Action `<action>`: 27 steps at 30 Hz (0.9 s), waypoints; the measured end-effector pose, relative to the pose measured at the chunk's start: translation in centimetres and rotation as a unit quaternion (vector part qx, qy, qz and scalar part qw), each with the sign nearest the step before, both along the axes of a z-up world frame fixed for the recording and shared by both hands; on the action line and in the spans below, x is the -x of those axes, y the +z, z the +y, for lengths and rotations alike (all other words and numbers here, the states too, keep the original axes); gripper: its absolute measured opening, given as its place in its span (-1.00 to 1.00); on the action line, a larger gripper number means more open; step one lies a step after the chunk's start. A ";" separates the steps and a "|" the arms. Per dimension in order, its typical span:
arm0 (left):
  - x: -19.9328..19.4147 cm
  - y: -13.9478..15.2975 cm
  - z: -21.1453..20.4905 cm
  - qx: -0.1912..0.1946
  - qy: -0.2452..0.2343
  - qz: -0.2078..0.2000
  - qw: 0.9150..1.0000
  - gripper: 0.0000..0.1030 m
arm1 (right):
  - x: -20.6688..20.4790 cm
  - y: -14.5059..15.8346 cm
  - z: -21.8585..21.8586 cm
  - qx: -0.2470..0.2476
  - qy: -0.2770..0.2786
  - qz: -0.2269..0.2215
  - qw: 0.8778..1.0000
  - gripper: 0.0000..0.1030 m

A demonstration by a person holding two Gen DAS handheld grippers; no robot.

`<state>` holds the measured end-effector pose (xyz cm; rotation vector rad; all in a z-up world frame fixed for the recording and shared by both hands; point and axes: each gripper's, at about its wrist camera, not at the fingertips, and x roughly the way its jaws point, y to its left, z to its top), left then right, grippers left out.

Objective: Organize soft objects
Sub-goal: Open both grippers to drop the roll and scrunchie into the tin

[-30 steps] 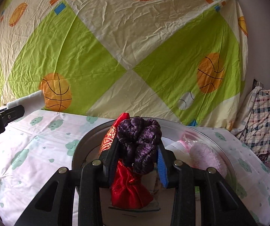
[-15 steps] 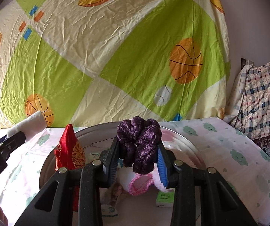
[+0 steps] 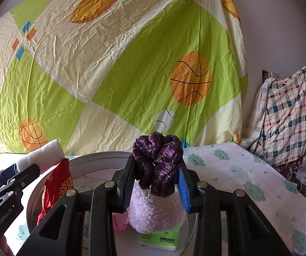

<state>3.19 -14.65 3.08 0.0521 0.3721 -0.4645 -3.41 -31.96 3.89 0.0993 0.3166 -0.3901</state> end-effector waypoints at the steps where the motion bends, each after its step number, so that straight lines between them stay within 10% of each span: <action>1: 0.1 0.1 -0.4 -0.002 -0.002 -0.001 1.000 -0.35 | 0.0 0.1 -0.1 0.000 0.001 -0.002 1.000 -0.25; 27: -0.8 -0.9 -7.3 -0.045 0.017 0.051 0.998 -0.35 | -1.0 0.0 -2.0 -0.008 0.010 0.000 1.000 -0.24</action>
